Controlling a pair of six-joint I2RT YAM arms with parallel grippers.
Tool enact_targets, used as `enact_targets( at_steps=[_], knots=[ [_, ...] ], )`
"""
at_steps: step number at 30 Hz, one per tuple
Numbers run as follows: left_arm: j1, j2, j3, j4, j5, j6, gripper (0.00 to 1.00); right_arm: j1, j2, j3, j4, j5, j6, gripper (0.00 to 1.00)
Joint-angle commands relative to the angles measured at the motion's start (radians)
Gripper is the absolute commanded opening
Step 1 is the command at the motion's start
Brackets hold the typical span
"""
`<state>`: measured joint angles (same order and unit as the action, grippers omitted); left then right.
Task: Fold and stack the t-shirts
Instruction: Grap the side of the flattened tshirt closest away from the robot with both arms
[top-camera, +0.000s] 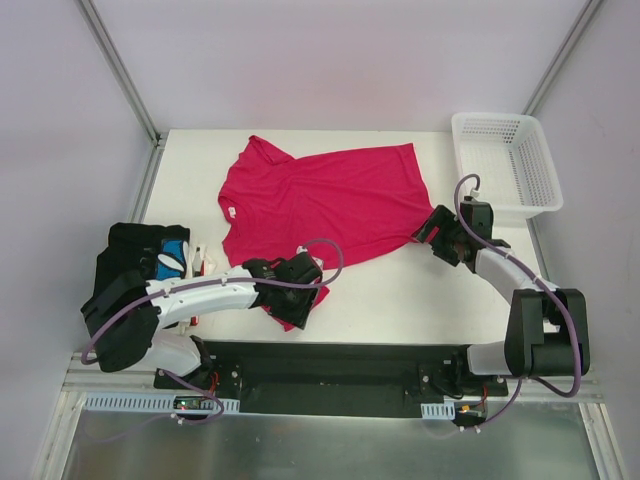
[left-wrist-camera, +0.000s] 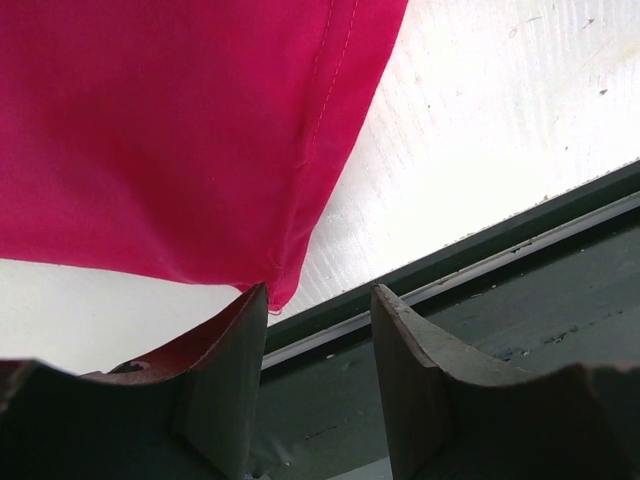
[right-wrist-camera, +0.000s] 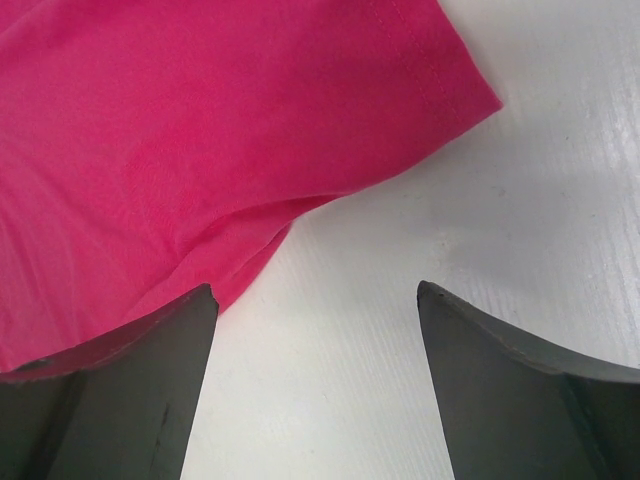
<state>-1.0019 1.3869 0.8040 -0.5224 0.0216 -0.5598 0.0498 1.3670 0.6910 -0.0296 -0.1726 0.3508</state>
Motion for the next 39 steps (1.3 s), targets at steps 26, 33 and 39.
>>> enact_targets(
  at_steps=[26,33,39],
  knots=[
    [-0.023,0.011,-0.025,-0.028,-0.055,-0.04,0.4,-0.016,-0.066,-0.01,0.014,-0.018,-0.007,0.84],
    [-0.024,0.053,-0.011,0.002,-0.061,-0.02,0.4,-0.022,-0.094,-0.013,0.005,-0.018,-0.015,0.84],
    [-0.023,0.103,0.024,0.013,-0.055,0.008,0.4,-0.025,-0.088,-0.011,0.005,-0.025,-0.016,0.84]
  ],
)
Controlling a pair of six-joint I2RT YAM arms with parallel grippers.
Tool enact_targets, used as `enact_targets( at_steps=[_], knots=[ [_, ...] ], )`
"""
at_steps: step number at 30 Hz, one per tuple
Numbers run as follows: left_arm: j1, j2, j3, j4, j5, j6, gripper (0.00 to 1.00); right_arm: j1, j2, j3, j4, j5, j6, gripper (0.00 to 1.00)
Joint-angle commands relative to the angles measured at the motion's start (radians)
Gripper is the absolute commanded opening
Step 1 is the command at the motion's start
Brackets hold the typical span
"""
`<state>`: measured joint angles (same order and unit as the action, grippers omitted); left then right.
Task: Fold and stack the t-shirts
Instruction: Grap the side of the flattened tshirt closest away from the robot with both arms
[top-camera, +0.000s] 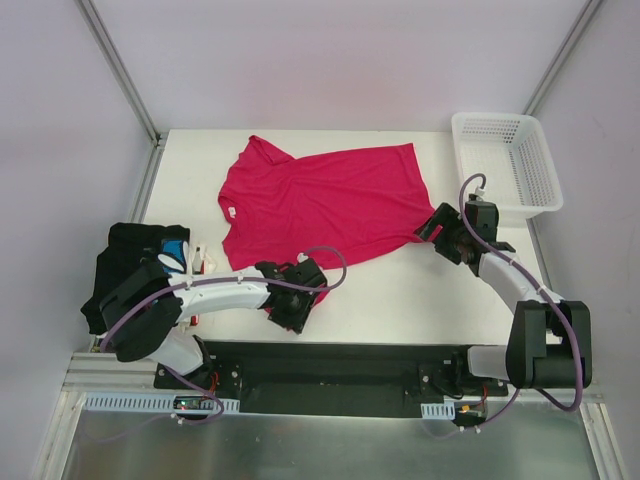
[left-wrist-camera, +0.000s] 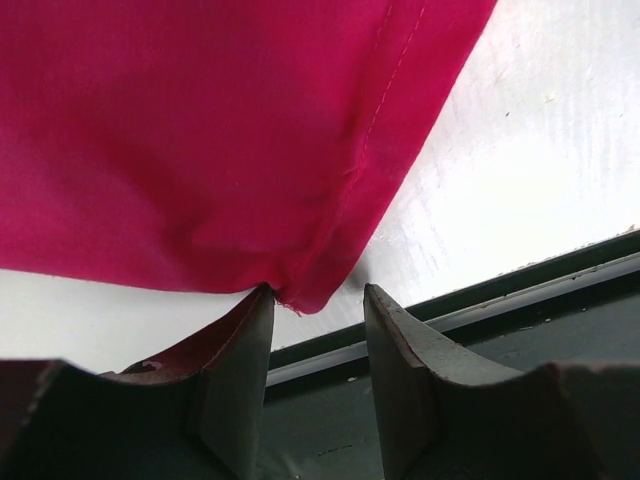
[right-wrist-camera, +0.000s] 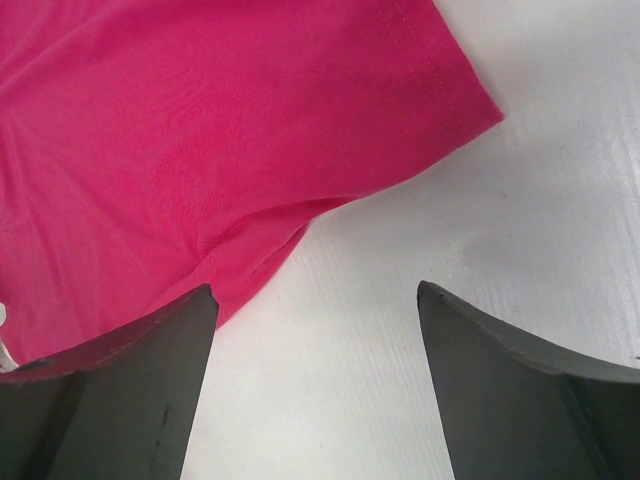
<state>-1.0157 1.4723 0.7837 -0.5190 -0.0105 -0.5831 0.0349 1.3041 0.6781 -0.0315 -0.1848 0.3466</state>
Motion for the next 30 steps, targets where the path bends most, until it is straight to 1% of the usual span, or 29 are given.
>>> enact_targets(
  at_steps=[1,3,7,10,11,15,17,18,26,30],
  knots=[
    [-0.009,0.025,0.052,0.01,-0.025,0.034,0.4,-0.01,-0.023,0.001,0.007,-0.018,-0.014,0.84],
    [-0.009,0.031,0.057,0.01,-0.026,0.042,0.39,-0.01,-0.02,0.0,0.012,-0.019,-0.014,0.83],
    [-0.009,0.049,0.061,0.013,-0.028,0.046,0.35,-0.012,-0.014,-0.005,0.019,-0.021,-0.014,0.83],
    [-0.009,0.06,0.066,0.014,-0.023,0.048,0.29,-0.012,-0.014,-0.009,0.024,-0.022,-0.014,0.83],
    [-0.009,0.062,0.068,0.014,-0.023,0.048,0.23,-0.013,-0.012,-0.009,0.025,-0.024,-0.015,0.83],
    [-0.009,0.065,0.069,0.019,-0.026,0.048,0.08,-0.018,-0.017,-0.011,0.025,-0.027,-0.017,0.83],
    [-0.009,0.069,0.071,0.019,-0.028,0.049,0.05,-0.02,-0.02,-0.015,0.025,-0.028,-0.018,0.83],
    [-0.009,0.071,0.071,0.019,-0.028,0.049,0.0,-0.02,-0.02,-0.017,0.027,-0.028,-0.017,0.83],
    [-0.009,0.039,0.078,0.002,-0.035,0.052,0.0,-0.021,-0.017,-0.022,0.027,-0.036,-0.015,0.82],
    [-0.009,-0.009,0.129,-0.056,-0.091,0.061,0.0,-0.021,-0.003,-0.026,0.058,-0.047,-0.008,0.82]
  ],
)
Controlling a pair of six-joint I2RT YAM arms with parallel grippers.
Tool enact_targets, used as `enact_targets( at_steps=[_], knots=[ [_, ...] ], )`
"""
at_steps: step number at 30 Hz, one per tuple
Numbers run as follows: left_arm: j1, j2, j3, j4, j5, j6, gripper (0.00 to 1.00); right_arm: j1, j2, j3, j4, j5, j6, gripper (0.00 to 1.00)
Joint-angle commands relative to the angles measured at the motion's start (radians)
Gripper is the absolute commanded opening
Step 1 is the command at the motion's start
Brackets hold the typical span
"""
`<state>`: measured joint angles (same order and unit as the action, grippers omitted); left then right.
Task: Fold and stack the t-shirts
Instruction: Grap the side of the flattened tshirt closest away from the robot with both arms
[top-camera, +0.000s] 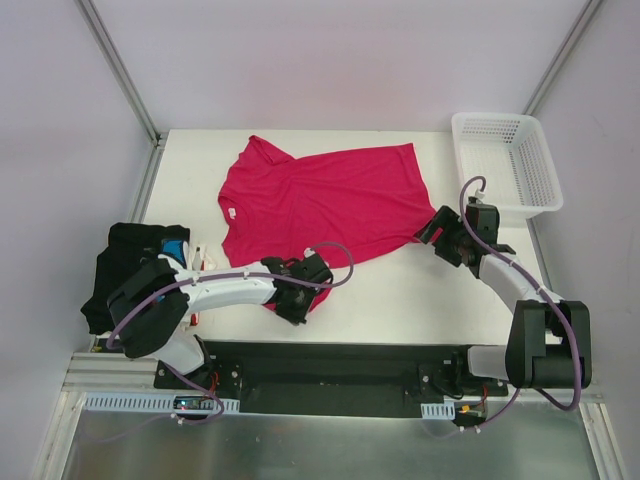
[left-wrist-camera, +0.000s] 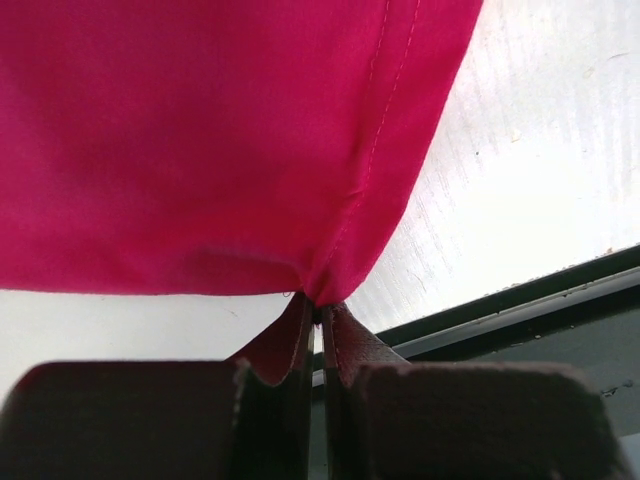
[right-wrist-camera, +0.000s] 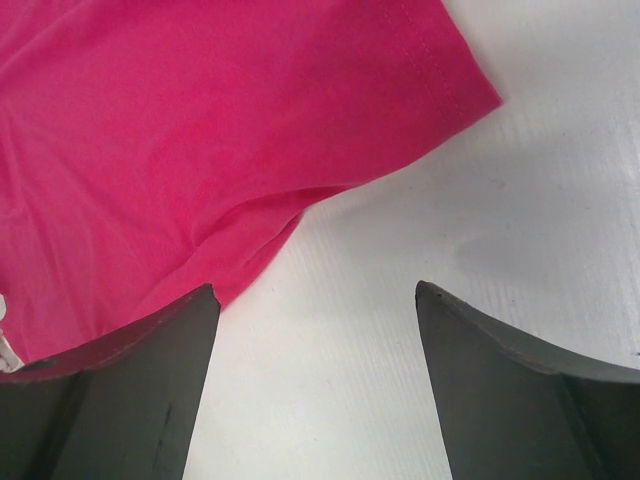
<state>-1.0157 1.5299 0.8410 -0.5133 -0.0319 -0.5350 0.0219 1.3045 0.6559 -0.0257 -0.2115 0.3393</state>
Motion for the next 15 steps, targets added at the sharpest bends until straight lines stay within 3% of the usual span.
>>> enact_targets(
  at_steps=[1,15],
  knots=[
    [-0.008,-0.074,0.087,-0.073,-0.098,0.017,0.0,-0.008,0.001,-0.004,0.059,-0.025,0.001,0.82],
    [0.092,-0.178,0.371,-0.264,-0.364,0.133,0.0,-0.007,0.072,-0.018,0.106,-0.052,0.023,0.81]
  ],
)
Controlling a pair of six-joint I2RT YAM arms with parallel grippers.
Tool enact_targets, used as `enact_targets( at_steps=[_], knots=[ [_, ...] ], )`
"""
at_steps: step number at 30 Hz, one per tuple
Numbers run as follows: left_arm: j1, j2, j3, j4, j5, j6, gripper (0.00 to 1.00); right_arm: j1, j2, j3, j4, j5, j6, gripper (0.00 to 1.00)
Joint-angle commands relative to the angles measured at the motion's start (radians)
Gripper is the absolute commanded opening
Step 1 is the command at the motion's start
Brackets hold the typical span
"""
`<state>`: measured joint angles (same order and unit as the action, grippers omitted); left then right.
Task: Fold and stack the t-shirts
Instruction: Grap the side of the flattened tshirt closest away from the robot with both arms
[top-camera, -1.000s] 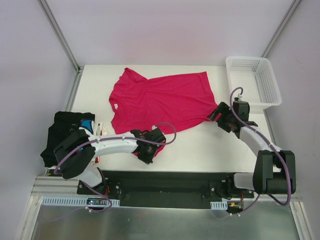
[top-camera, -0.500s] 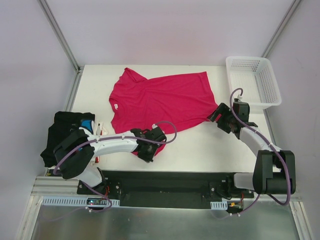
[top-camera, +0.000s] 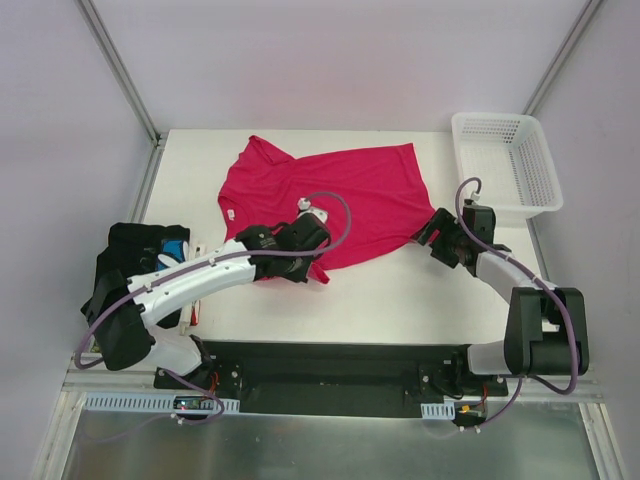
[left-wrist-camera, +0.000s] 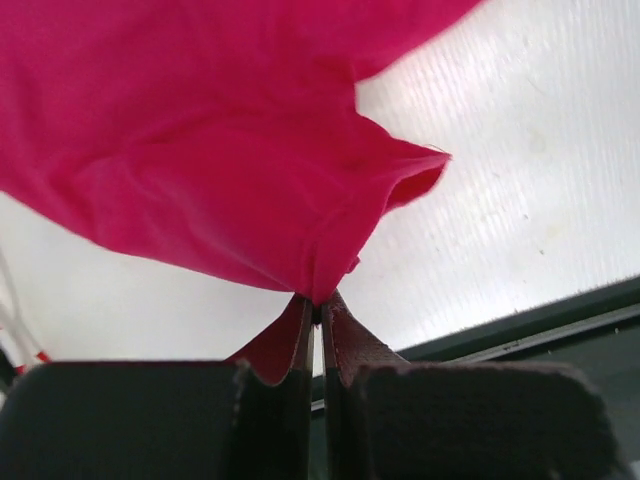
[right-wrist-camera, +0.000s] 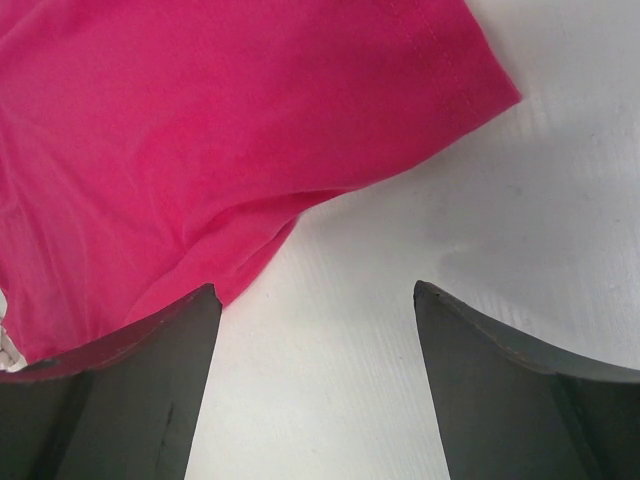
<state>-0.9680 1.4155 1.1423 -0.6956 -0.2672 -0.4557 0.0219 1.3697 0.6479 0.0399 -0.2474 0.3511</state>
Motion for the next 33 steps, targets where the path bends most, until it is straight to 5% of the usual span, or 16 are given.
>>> enact_targets(
  at_steps=[1,21,33],
  knots=[
    [0.055,-0.073,0.079,-0.087,-0.142,0.06,0.0,-0.007,0.006,-0.01,0.04,-0.013,0.011,0.8],
    [0.267,-0.056,0.477,-0.094,-0.326,0.342,0.0,0.0,0.057,-0.01,0.048,0.051,-0.006,0.65],
    [0.29,-0.02,0.534,-0.085,-0.296,0.38,0.0,0.029,0.144,0.009,0.11,0.083,-0.003,0.6]
  ],
)
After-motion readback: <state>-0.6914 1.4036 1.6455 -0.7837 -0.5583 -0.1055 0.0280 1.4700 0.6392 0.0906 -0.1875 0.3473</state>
